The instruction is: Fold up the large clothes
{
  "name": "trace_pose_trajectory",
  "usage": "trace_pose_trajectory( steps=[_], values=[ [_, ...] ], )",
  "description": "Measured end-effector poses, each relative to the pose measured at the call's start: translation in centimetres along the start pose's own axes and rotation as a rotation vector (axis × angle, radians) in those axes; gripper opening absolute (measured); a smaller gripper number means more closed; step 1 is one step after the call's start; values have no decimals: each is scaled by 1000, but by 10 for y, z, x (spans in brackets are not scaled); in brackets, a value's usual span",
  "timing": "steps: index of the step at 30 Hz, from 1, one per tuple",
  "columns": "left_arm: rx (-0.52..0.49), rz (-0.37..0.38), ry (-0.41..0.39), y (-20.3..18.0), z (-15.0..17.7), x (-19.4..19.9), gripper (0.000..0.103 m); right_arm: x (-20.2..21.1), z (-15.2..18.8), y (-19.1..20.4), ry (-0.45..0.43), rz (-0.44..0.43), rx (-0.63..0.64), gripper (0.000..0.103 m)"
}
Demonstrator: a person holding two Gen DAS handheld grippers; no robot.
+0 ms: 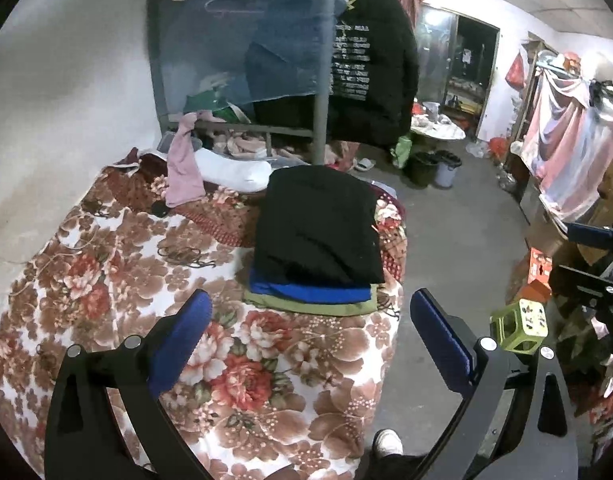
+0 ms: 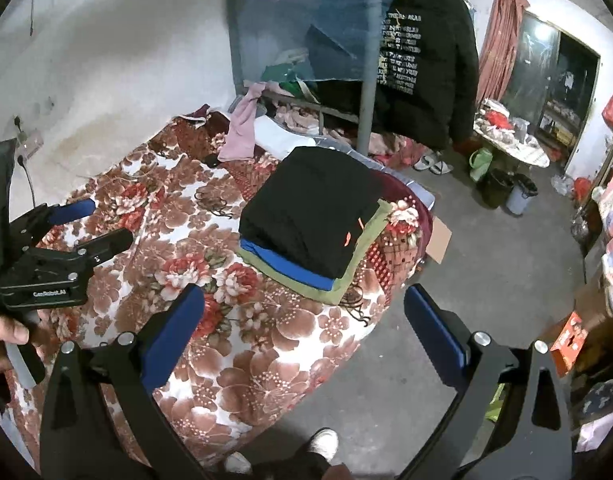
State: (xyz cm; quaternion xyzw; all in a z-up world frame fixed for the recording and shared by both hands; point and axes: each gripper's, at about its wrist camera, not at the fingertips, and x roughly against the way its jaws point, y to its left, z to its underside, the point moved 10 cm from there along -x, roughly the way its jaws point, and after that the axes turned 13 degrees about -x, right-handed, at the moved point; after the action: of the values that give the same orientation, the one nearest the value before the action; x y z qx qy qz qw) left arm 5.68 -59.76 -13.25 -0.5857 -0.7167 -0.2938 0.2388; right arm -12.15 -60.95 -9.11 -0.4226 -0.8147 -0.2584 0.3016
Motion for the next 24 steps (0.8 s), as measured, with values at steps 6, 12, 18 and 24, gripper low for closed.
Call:
trace_pose_trajectory(
  steps=[6,12,18,24],
  values=[
    [1,-4,22,-6,-4,1,98,-2,-2,-19,32,-13,-60,98],
    [-37,-19,-6,-13,-21,9,98,14,-5,-19,19,-42,-38,98],
    [-57,-17,5,-11,-16,13,98,14,-4,-18,-8,-41,-83,98],
    [-45,10,3,-7,-16,14,98,11,-2,-10,4,-25,-88,98]
  ],
)
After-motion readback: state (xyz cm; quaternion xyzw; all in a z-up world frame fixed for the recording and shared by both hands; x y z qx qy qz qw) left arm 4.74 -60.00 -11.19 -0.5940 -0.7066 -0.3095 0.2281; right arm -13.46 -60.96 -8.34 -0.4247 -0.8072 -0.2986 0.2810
